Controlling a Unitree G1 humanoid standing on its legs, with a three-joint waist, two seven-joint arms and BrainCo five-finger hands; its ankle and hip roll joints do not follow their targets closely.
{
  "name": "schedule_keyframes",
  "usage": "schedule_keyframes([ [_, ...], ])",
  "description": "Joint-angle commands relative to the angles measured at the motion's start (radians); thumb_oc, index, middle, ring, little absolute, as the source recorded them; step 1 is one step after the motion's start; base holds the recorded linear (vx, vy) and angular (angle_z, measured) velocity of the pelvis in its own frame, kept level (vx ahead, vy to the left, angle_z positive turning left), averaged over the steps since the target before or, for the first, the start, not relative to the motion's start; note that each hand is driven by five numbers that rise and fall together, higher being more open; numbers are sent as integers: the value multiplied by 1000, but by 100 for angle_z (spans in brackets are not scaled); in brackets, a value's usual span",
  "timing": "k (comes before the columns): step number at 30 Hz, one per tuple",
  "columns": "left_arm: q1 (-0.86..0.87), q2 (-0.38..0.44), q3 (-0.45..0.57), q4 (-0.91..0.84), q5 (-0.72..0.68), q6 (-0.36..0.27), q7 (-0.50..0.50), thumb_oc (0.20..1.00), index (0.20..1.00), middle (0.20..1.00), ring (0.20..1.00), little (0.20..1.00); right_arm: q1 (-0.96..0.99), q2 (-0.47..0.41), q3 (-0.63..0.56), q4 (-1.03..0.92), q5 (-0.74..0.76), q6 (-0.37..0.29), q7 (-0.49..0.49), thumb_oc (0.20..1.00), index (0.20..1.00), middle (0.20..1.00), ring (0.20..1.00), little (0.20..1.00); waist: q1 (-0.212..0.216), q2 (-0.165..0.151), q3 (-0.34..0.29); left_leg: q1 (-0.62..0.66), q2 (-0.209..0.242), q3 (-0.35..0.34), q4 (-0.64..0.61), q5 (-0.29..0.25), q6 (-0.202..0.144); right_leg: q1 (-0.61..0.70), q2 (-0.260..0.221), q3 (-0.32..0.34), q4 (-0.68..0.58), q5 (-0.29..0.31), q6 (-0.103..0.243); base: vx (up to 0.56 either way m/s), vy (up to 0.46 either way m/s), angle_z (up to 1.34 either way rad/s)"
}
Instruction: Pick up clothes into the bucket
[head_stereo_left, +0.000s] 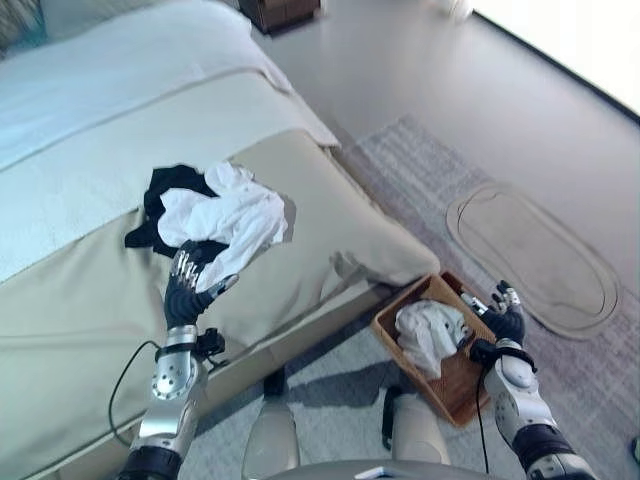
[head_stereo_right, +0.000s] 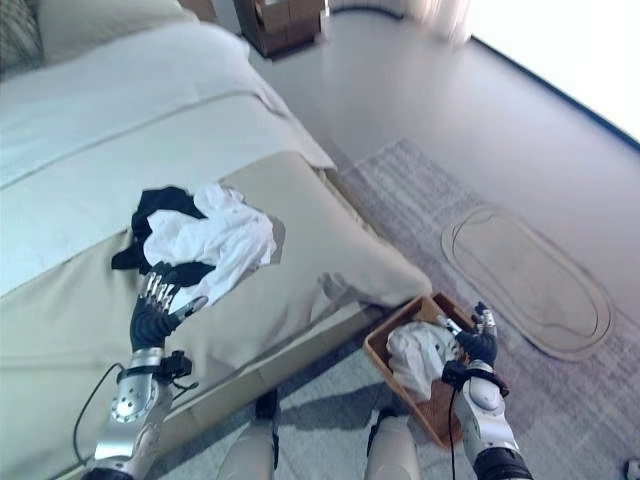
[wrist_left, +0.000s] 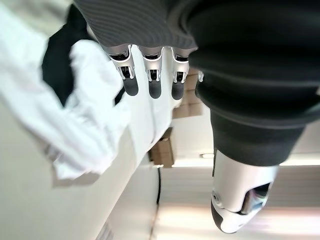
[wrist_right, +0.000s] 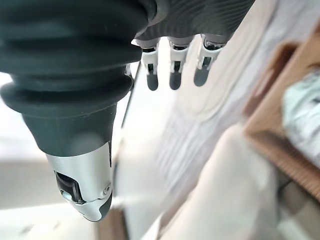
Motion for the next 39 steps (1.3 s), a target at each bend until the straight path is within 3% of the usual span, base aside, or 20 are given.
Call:
schedule_keyframes([
  [1,-45,30,70,-12,78,-15,17,1000,1000,1000,1000,1000,-48,16,33,-85,-39,-58,66,1000,1000,1000,1000,1000,1,-61,-8,77,-54,36,73,-73,-69,138,53,16,-330,243,-9,131,-18,4],
  [5,-43,14,79,16,88,-9,25,1000,1000,1000,1000,1000,-33,29,62,-146,-40,-48,92,1000,1000,1000,1000,1000,5,-62,-29,118,-58,51,69,-81,-72,194,43,10,-362,245,-6,65,50,7],
  [7,-60,6,69,46,95,-4,32,1000,1000,1000,1000,1000,-25,32,62,-179,-35,-51,91,1000,1000,1000,1000,1000,0,-60,-29,120,-57,67,37,-50,-75,213,29,-2,-377,252,2,19,136,9],
  [12,-76,-1,41,117,183,18,56,1000,1000,1000,1000,1000,17,53,86,-241,-49,-33,125,1000,1000,1000,1000,1000,-12,-63,-74,201,-93,112,-51,-58,-47,233,-24,3,-390,282,38,78,160,5],
  [21,-77,7,44,137,214,29,64,1000,1000,1000,1000,1000,20,95,116,-222,-39,-23,148,1000,1000,1000,1000,1000,12,-87,-123,248,-137,133,-115,-58,-12,249,-77,8,-397,306,76,43,146,-7],
  [24,-75,12,59,122,206,27,61,1000,1000,1000,1000,1000,19,97,115,-217,-44,-18,151,1000,1000,1000,1000,1000,19,-95,-135,255,-158,130,-105,-72,5,242,-102,14,-355,297,89,46,156,6],
  [25,-71,13,71,96,197,29,57,1000,1000,1000,1000,1000,14,98,107,-215,-40,-14,147,1000,1000,1000,1000,1000,27,-97,-126,259,-186,121,-73,-94,28,214,-133,32,-247,314,95,13,145,4],
  [26,-71,14,72,95,197,30,57,1000,1000,1000,1000,1000,14,98,107,-215,-40,-14,147,1000,1000,1000,1000,1000,28,-99,-126,257,-188,123,-70,-95,30,209,-135,36,-240,311,96,39,269,10],
  [27,-76,19,66,85,195,28,51,1000,1000,1000,1000,1000,10,97,109,-223,-46,-16,142,1000,1000,1000,1000,1000,22,-100,-109,269,-213,109,-52,-101,52,181,-145,85,-137,373,88,19,131,17],
  [28,-77,19,66,85,195,28,51,1000,1000,1000,1000,1000,9,98,109,-223,-46,-16,142,1000,1000,1000,1000,1000,24,-103,-107,269,-215,111,-51,-102,53,177,-147,90,-130,370,90,13,205,31],
  [29,-85,35,57,72,209,30,49,1000,1000,1000,1000,1000,10,102,103,-243,-36,-22,139,1000,1000,1000,1000,1000,11,-96,-84,278,-213,88,-45,-99,63,141,-111,135,-53,370,64,-13,77,36],
  [31,-85,36,55,69,212,30,47,1000,1000,1000,1000,1000,13,105,101,-240,-27,-25,143,1000,1000,1000,1000,1000,8,-97,-84,280,-214,79,-45,-102,63,135,-97,144,-58,354,57,27,45,35],
  [33,-78,34,56,62,199,22,38,1000,1000,1000,1000,1000,24,99,91,-230,-20,-25,154,1000,1000,1000,1000,1000,-3,-103,-89,279,-213,61,-56,-103,59,137,-55,130,-178,308,44,88,-30,25],
  [37,-77,18,56,59,199,27,35,1000,1000,1000,1000,1000,30,95,80,-211,-14,-22,152,1000,1000,1000,1000,1000,-3,-118,-89,267,-208,55,-35,-115,41,156,-47,68,-315,316,54,70,-80,34],
  [39,-79,16,52,64,204,27,37,1000,1000,1000,1000,1000,32,94,81,-211,-15,-23,153,1000,1000,1000,1000,1000,-3,-122,-94,267,-203,60,-36,-117,37,168,-41,69,-323,316,55,92,-112,18],
])
